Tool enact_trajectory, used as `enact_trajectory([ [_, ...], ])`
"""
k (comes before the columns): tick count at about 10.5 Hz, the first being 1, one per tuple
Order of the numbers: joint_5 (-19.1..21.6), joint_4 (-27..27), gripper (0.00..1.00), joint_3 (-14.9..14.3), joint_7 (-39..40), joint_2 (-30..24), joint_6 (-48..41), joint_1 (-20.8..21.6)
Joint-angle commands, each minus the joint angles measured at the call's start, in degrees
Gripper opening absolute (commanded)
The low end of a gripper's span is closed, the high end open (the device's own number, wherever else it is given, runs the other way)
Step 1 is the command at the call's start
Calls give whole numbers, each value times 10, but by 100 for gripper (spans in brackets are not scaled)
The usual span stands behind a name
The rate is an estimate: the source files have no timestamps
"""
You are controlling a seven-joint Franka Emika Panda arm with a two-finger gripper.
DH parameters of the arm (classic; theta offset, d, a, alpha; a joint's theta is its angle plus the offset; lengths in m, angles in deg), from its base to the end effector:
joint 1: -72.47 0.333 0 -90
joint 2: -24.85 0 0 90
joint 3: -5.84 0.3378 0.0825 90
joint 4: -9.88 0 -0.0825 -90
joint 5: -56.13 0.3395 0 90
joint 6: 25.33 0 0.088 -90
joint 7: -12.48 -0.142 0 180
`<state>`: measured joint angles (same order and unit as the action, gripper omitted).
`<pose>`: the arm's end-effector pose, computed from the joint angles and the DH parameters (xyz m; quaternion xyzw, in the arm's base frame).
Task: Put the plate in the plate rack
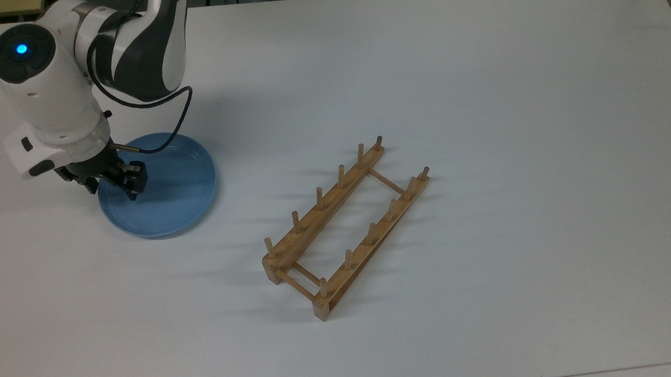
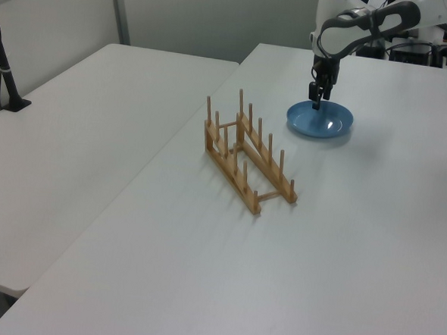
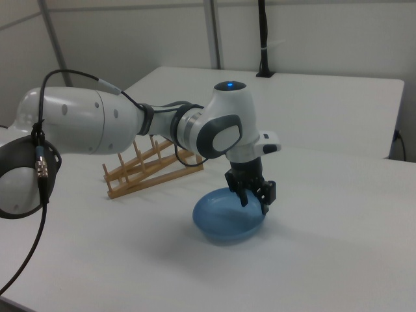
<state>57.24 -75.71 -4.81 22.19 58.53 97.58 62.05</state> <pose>0.6513 -0.2256 0.3435 0.9947 -0.0867 0.0240 0.0506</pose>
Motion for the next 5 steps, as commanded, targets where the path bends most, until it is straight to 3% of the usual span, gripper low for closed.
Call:
enact_trajectory([
  [1, 13, -1, 69, -5, 14, -16, 0, 4],
  [5, 12, -2, 68, -19, 63, -10, -23, 1],
])
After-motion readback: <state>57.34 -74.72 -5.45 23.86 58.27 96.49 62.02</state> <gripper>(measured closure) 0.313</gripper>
